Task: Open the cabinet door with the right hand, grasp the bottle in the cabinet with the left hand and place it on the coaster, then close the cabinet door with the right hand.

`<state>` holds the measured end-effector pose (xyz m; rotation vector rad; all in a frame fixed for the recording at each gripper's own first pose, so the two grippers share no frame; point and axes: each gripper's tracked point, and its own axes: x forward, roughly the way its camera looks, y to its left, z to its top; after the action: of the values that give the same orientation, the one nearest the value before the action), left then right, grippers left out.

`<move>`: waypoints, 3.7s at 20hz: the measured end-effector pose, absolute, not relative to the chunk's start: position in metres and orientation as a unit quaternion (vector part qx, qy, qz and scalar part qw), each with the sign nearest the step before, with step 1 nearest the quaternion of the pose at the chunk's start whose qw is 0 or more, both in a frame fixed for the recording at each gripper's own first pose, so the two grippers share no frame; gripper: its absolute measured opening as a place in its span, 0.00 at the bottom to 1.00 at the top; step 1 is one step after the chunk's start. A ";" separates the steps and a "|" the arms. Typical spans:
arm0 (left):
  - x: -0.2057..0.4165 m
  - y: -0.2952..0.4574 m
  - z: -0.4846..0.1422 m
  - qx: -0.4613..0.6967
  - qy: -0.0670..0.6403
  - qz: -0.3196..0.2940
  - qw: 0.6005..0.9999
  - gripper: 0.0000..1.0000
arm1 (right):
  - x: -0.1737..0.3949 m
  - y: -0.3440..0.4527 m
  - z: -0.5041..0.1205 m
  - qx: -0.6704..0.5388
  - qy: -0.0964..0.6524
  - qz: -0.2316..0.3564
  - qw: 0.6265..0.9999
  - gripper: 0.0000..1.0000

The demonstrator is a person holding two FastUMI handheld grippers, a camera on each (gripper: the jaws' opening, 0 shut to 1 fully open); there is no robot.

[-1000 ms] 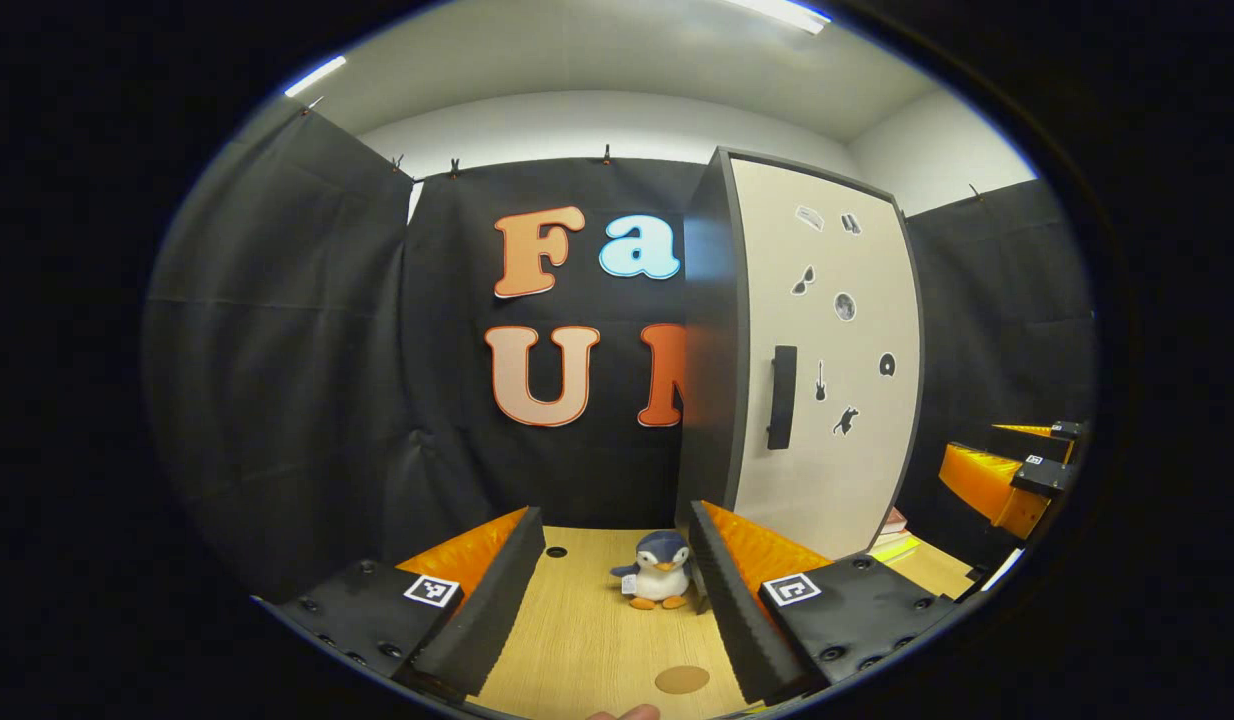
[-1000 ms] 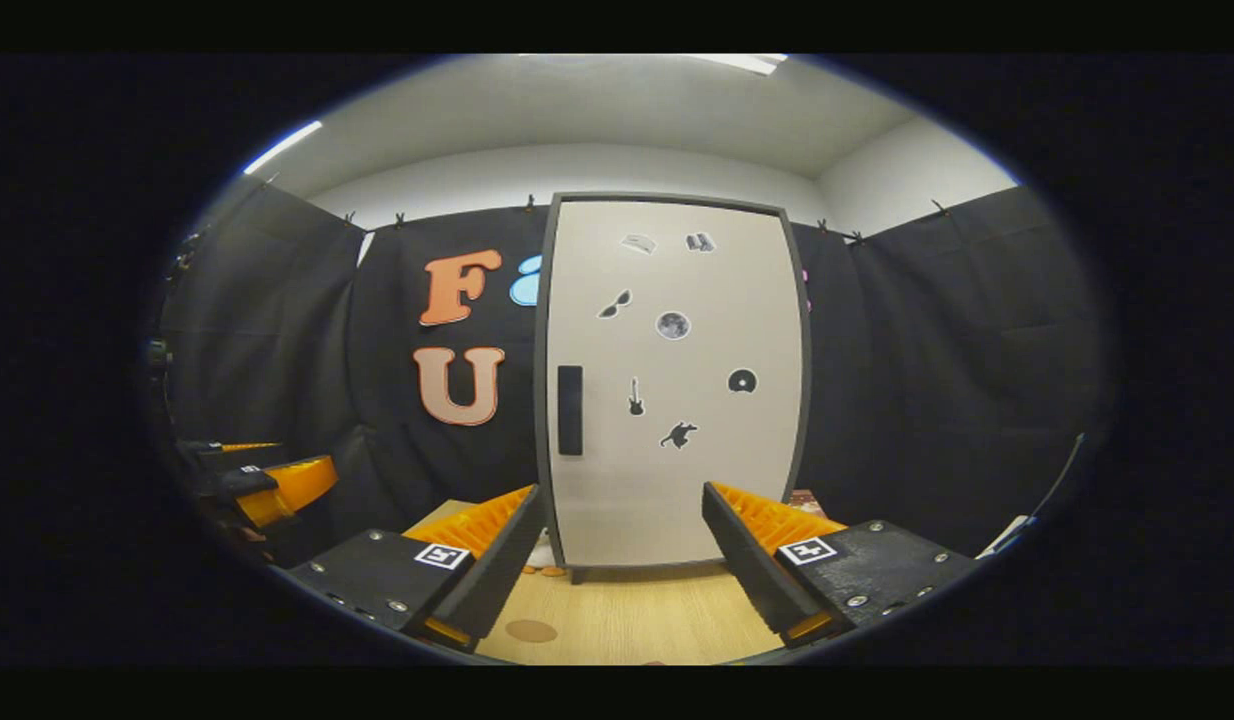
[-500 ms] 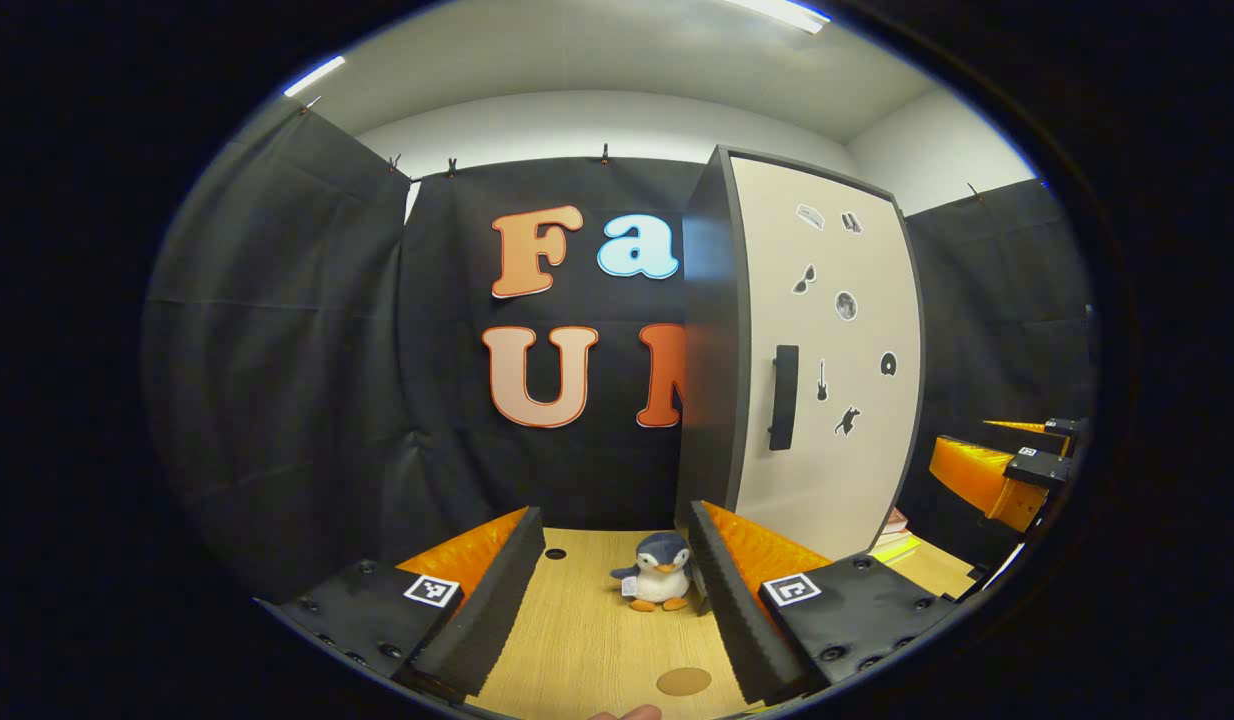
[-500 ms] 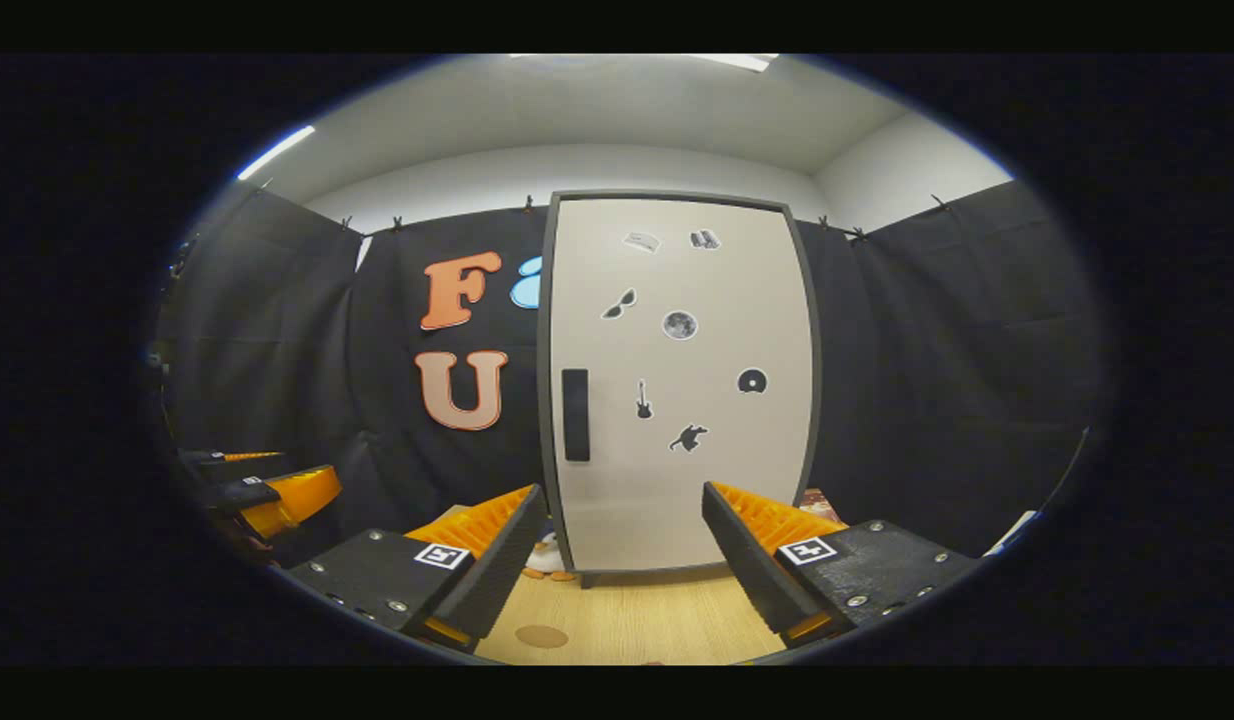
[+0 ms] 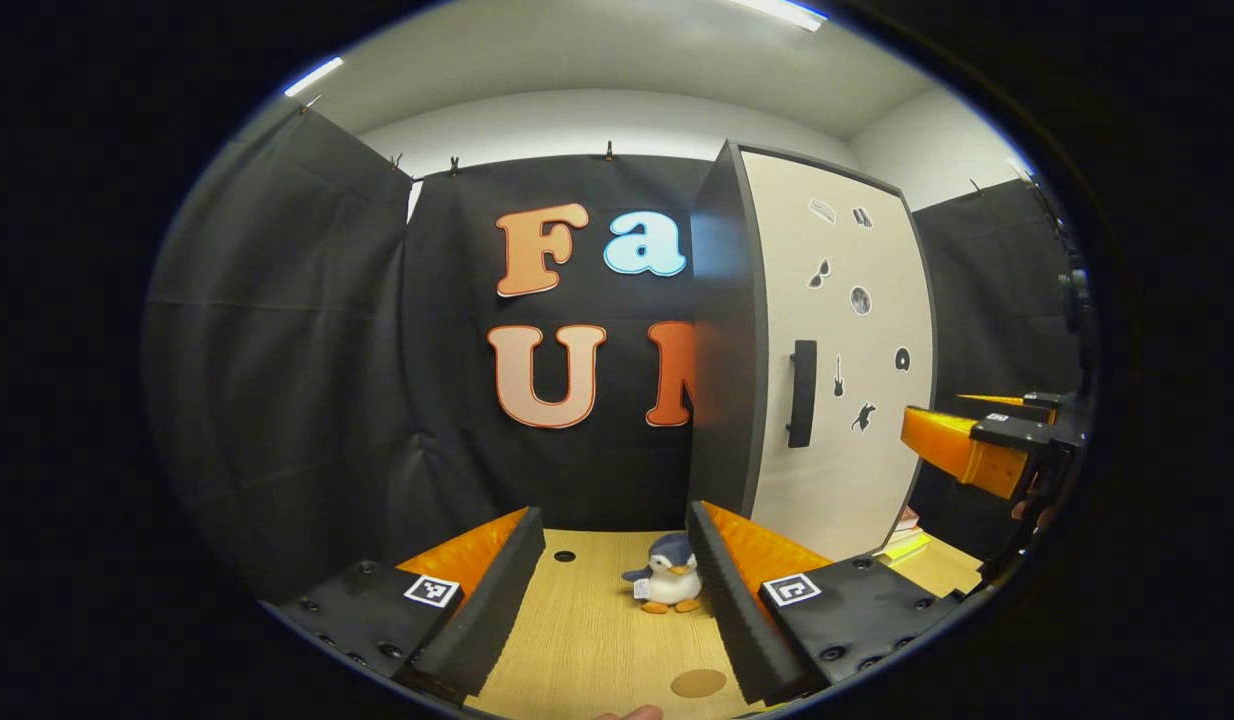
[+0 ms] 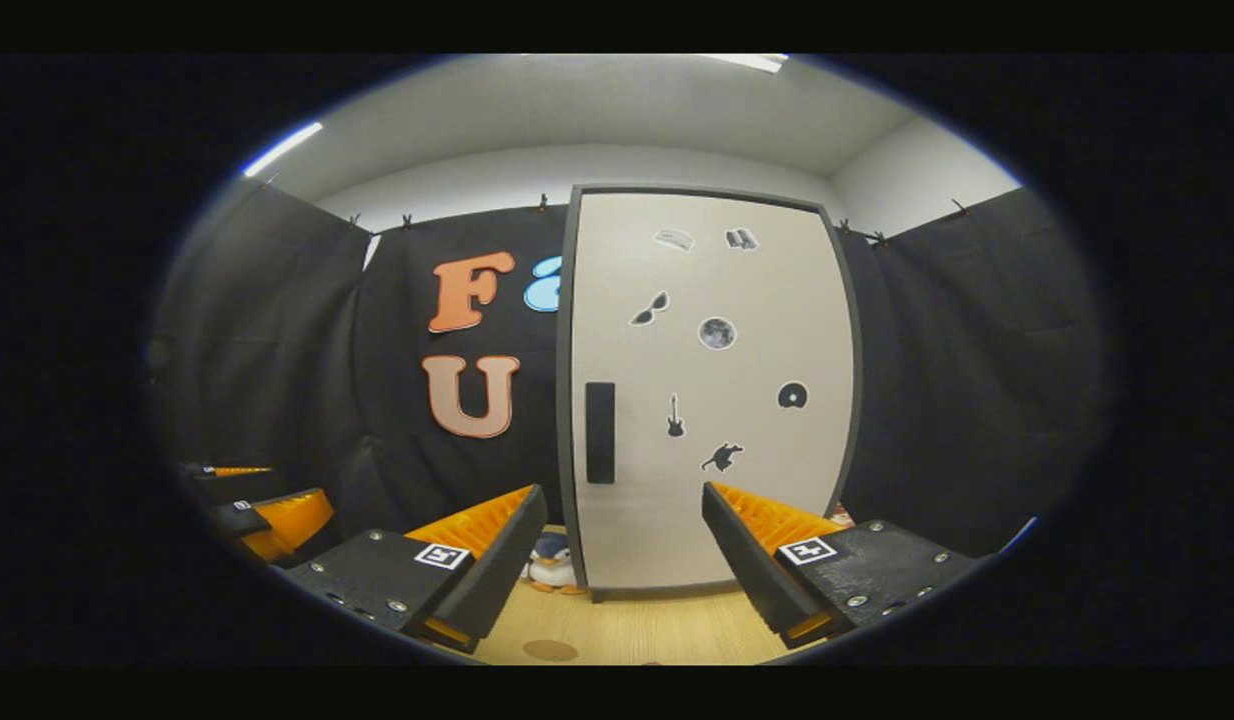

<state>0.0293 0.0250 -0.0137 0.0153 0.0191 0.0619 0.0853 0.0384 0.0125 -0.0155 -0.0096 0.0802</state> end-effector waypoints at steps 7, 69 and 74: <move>0.045 0.040 -0.021 0.007 0.011 0.031 0.999 0.94 | 0.146 0.063 0.018 -0.022 -0.010 0.045 0.999 0.96; 0.032 -0.065 -0.049 0.004 0.049 -0.062 0.997 0.99 | 0.028 -0.095 -0.010 0.056 0.021 -0.020 0.998 0.14; 0.028 -0.095 -0.053 0.004 0.053 -0.081 0.995 0.99 | 0.006 -0.134 -0.012 0.059 0.025 -0.037 0.997 0.17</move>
<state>0.0276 -0.0946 -0.0528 0.0080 0.1065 -0.1613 0.0059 -0.1336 -0.0122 0.1176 0.0498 -0.0746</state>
